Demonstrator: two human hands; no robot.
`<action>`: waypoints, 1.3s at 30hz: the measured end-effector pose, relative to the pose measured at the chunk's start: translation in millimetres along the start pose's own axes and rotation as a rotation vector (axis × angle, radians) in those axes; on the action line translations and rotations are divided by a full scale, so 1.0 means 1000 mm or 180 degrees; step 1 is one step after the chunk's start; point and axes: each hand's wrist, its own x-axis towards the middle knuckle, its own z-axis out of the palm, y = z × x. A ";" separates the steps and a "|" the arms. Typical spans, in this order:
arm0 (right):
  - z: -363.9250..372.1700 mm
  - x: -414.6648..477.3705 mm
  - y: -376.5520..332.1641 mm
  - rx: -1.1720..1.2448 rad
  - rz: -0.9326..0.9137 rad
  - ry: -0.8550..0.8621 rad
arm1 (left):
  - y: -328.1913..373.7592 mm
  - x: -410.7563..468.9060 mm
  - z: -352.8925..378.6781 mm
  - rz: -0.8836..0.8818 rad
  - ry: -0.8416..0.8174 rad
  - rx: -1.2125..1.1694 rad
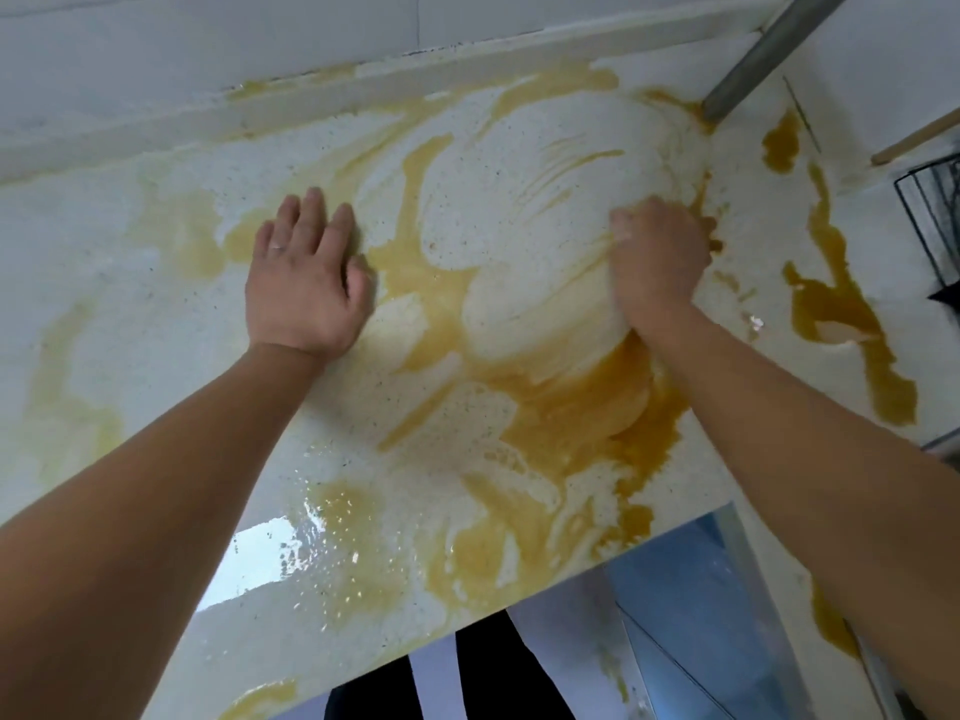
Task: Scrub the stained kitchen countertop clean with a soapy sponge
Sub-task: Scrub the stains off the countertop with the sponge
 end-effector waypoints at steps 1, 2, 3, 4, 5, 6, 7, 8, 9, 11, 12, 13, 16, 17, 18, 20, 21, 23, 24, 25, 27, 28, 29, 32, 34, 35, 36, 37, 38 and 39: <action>-0.002 -0.013 -0.017 0.0022 -0.0063 -0.0005 | 0.003 -0.008 -0.003 -0.0022 -0.0063 0.0026; -0.002 -0.027 -0.034 0.0056 -0.0218 -0.0029 | 0.009 -0.017 -0.004 -0.0034 -0.0150 0.0056; -0.003 -0.043 -0.050 0.0112 -0.0405 -0.0090 | 0.015 -0.029 -0.004 -0.0054 -0.0266 0.0058; -0.004 -0.061 -0.066 0.0174 -0.0622 -0.0133 | 0.023 -0.043 -0.006 -0.0072 -0.0416 0.0072; -0.007 -0.082 -0.082 0.0243 -0.0877 -0.0195 | 0.031 -0.060 -0.008 -0.0093 -0.0615 0.0094; -0.010 -0.104 -0.097 0.0335 -0.1163 -0.0288 | 0.038 -0.078 -0.013 -0.0110 -0.0830 0.0145; -0.012 -0.126 -0.108 0.0428 -0.1462 -0.0403 | 0.044 -0.094 -0.016 -0.0119 -0.1077 0.0198; -0.016 -0.146 -0.115 0.0501 -0.1735 -0.0518 | 0.048 -0.109 -0.023 -0.0147 -0.1329 0.0248; -0.022 -0.163 -0.116 0.0571 -0.1971 -0.0635 | 0.051 -0.122 -0.030 -0.0194 -0.1558 0.0269; -0.026 -0.182 -0.101 0.0658 -0.2322 -0.0781 | 0.058 -0.146 -0.040 -0.0293 -0.2008 0.0344; -0.029 -0.186 -0.086 0.0720 -0.2393 -0.0851 | 0.063 -0.158 -0.045 -0.0299 -0.2193 0.0467; -0.030 -0.185 -0.069 0.0773 -0.2337 -0.0918 | 0.068 -0.169 -0.047 -0.0300 -0.2334 0.0615; -0.025 -0.161 -0.008 0.0693 -0.1524 -0.0882 | 0.076 -0.190 -0.048 -0.0317 -0.2439 0.0827; -0.024 -0.151 0.014 0.0637 -0.1207 -0.0835 | 0.078 -0.192 -0.048 -0.0332 -0.2446 0.0773; -0.023 -0.141 0.034 0.0589 -0.0937 -0.0788 | 0.078 -0.193 -0.048 -0.0346 -0.2436 0.0695; -0.024 -0.128 0.061 0.0564 -0.0563 -0.0692 | 0.075 -0.190 -0.046 -0.0357 -0.2354 0.0594; -0.024 -0.128 0.068 0.0592 -0.0446 -0.0674 | 0.075 -0.190 -0.045 -0.0370 -0.2360 0.0570; -0.025 -0.138 0.069 0.0644 -0.0232 -0.0560 | 0.075 -0.188 -0.045 -0.0397 -0.2380 0.0516; -0.025 -0.148 0.064 0.0654 -0.0109 -0.0503 | 0.076 -0.187 -0.045 -0.0420 -0.2391 0.0494; -0.026 -0.159 0.058 0.0710 0.0054 -0.0471 | 0.076 -0.185 -0.044 -0.0440 -0.2396 0.0484; -0.031 -0.179 0.038 0.1043 0.0525 -0.0505 | 0.076 -0.182 -0.046 -0.0450 -0.2404 0.0499; -0.036 -0.188 0.025 0.1187 0.0620 -0.0578 | 0.076 -0.182 -0.046 -0.0435 -0.2401 0.0502; -0.042 -0.196 0.010 0.1244 0.0466 -0.0686 | 0.075 -0.182 -0.047 -0.0406 -0.2401 0.0508; -0.056 -0.227 -0.037 0.1182 -0.1036 -0.1243 | 0.072 -0.182 -0.048 -0.0321 -0.2388 0.0564; -0.057 -0.245 -0.048 0.1320 -0.1423 -0.1675 | 0.068 -0.181 -0.048 -0.0245 -0.2287 0.0589; -0.057 -0.247 -0.044 0.1460 -0.1314 -0.1672 | 0.066 -0.180 -0.048 -0.0206 -0.2240 0.0563; -0.060 -0.243 -0.036 0.1635 -0.1056 -0.1536 | 0.065 -0.179 -0.049 -0.0179 -0.2204 0.0525; -0.062 -0.236 -0.024 0.1738 -0.0744 -0.1325 | 0.065 -0.177 -0.051 -0.0176 -0.2183 0.0487; -0.065 -0.227 -0.009 0.1708 -0.0483 -0.1063 | 0.064 -0.175 -0.054 -0.0179 -0.2167 0.0472; -0.066 -0.215 0.006 0.1543 -0.0315 -0.0831 | 0.066 -0.174 -0.056 -0.0162 -0.2145 0.0482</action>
